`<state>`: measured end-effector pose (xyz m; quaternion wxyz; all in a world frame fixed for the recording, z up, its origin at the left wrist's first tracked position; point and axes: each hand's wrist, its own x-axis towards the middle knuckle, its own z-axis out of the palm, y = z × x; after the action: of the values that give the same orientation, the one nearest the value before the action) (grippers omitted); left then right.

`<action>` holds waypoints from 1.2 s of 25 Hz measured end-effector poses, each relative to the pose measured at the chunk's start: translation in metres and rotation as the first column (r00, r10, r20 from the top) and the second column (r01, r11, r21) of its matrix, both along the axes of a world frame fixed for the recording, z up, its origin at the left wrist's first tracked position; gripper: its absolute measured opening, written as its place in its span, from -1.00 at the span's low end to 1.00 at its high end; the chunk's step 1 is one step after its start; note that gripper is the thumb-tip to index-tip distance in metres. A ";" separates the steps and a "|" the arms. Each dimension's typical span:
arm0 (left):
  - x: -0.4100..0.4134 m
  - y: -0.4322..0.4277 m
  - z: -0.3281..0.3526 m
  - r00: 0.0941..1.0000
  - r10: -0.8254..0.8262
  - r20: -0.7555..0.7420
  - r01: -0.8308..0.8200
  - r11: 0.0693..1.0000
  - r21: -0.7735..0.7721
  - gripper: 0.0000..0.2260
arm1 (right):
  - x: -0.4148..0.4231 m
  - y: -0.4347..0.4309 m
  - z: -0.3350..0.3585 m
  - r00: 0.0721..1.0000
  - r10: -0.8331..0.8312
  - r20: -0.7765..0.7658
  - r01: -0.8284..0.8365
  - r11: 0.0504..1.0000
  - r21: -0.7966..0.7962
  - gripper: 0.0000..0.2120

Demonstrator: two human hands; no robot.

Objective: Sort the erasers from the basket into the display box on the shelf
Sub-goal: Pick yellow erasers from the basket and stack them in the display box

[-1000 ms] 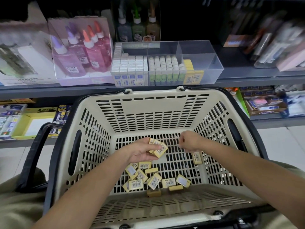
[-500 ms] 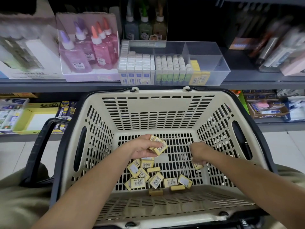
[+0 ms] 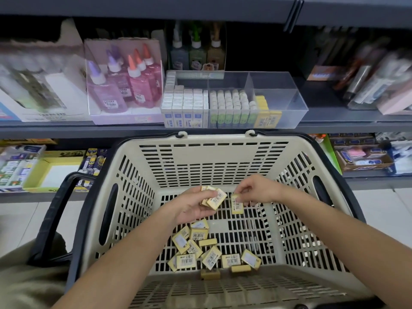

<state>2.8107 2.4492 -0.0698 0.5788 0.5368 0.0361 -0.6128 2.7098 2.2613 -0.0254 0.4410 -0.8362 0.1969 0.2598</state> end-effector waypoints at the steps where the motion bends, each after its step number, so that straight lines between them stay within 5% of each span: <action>1: 0.001 -0.002 0.004 0.999 0.034 -0.022 -0.035 0.999 -0.023 -0.64 | 0.002 -0.004 0.010 0.999 -0.008 0.038 0.007 1.000 0.018 -0.96; 10: 0.008 -0.026 0.059 0.991 0.133 -0.024 -0.135 0.970 -0.203 -0.66 | 0.007 -0.065 0.099 0.911 -0.131 0.391 0.159 0.986 -0.041 -0.86; 14: 0.015 -0.044 0.095 0.988 0.134 0.080 -0.106 0.952 -0.287 -0.64 | 0.016 -0.104 0.135 0.729 -0.219 0.648 0.332 0.942 -0.054 -0.92; 17: 0.018 -0.061 0.118 0.972 0.189 0.136 -0.132 0.929 -0.346 -0.64 | 0.035 -0.131 0.148 0.656 -0.126 0.744 0.435 0.868 -0.237 -0.91; 20: 0.019 -0.072 0.130 0.963 0.245 0.110 -0.189 0.910 -0.369 -0.64 | 0.053 -0.134 0.136 0.810 0.012 0.586 0.346 0.797 -0.495 -0.89; 30: 0.020 -0.081 0.139 0.956 0.272 0.113 -0.222 0.918 -0.329 -0.62 | 0.070 -0.131 0.124 0.957 0.138 0.254 0.040 0.807 -0.589 -0.75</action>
<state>2.8305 2.3681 0.0687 0.7304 0.4757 -0.0392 -0.4886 2.7796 2.1303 0.0989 0.1770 -0.9647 0.1804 0.0744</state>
